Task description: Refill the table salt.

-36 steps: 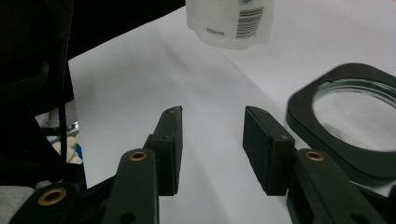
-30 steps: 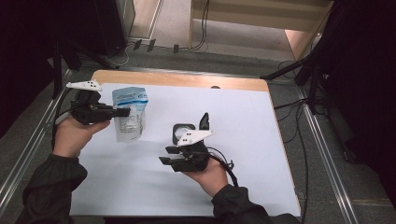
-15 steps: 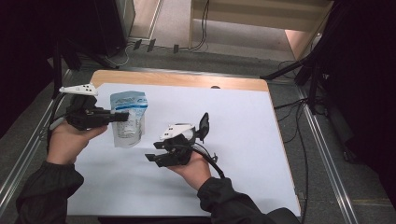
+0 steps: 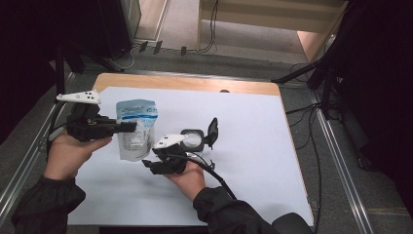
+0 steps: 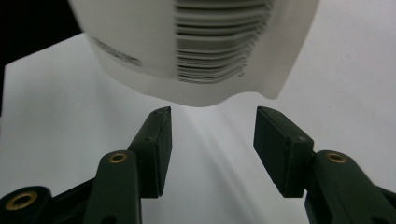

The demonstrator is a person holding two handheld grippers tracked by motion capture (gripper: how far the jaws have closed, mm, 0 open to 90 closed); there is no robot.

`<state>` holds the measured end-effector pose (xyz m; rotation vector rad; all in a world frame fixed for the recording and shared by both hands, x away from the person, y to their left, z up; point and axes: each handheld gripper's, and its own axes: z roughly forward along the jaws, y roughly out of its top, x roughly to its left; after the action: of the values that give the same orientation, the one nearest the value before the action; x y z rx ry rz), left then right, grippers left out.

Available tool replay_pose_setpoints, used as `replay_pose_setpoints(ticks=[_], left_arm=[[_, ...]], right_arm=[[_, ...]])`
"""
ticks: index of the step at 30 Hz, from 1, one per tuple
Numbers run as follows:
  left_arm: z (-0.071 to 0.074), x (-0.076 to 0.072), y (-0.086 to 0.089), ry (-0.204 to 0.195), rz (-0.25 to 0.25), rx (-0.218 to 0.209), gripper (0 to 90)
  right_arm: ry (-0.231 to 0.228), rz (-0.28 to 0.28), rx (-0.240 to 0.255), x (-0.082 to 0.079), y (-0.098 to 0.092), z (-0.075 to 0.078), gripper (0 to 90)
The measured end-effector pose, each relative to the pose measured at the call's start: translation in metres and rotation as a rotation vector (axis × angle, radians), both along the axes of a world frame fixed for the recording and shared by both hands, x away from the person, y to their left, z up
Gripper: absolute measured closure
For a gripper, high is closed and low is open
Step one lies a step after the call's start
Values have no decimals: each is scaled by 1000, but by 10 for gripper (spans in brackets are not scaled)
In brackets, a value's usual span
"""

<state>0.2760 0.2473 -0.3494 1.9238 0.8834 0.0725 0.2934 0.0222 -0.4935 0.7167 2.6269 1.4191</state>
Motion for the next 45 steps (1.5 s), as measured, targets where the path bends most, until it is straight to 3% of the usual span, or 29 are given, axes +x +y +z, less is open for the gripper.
replay_pose_setpoints(ticks=[3,9,13,19,22,29,39,41,45], left_arm=[[2,-4,-4,7,-6,-2,900],[2,-7,-8,18,-13,-15,900],[0,-6,-9,39,-7,-17,900],[1,-7,-11,39,-12,-23,900],[1,-7,-11,37,-13,-27,900],[-4,-3,-11,54,-4,-35,900],[-7,1,-15,63,-13,-44,896],[-10,3,-19,61,-13,-17,887],[-15,6,-24,71,-22,-17,873]], right_arm=[[-24,-13,-18,0,0,-3,505],[-34,-25,11,1,1,-4,505],[-31,-24,11,2,2,-7,510],[-34,-28,11,2,3,-10,515],[-13,-30,19,1,3,-11,515],[-21,-17,55,-3,2,-8,526],[-49,12,50,-10,2,-7,534],[-49,20,53,-12,2,-7,541],[-71,36,25,-16,3,-8,544]])
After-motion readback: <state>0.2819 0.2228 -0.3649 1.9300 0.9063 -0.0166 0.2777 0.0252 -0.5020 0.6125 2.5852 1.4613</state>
